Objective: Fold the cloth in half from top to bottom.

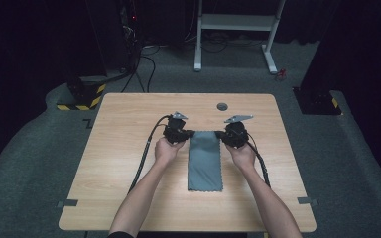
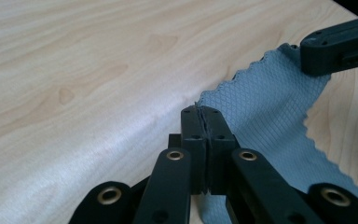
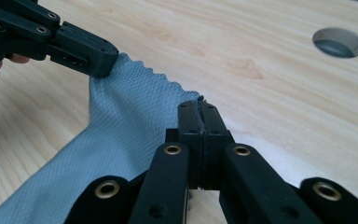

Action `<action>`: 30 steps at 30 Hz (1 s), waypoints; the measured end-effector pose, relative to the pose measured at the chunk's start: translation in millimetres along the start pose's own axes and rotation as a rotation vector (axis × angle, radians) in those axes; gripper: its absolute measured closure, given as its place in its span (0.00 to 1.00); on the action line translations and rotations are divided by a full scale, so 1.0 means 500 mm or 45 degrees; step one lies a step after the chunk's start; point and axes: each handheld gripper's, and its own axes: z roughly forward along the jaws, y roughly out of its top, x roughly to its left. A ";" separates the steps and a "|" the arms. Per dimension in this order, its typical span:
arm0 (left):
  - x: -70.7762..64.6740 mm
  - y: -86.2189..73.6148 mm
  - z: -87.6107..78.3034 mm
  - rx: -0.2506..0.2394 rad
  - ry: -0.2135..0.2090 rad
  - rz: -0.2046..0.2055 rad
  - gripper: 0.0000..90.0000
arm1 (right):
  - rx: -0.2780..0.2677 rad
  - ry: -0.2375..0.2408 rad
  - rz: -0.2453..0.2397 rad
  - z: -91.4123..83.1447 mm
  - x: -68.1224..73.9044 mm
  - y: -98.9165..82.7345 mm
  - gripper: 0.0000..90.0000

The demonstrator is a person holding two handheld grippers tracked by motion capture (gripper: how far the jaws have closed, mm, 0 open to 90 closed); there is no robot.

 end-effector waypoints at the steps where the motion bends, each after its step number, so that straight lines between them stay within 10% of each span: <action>1: -0.003 -0.004 -0.001 0.002 -0.001 0.008 0.99 | 0.004 0.002 -0.005 0.000 0.001 -0.004 1.00; 30: -0.079 -0.104 -0.050 -0.019 -0.045 0.146 0.98 | 0.020 0.100 -0.112 -0.042 0.067 -0.112 1.00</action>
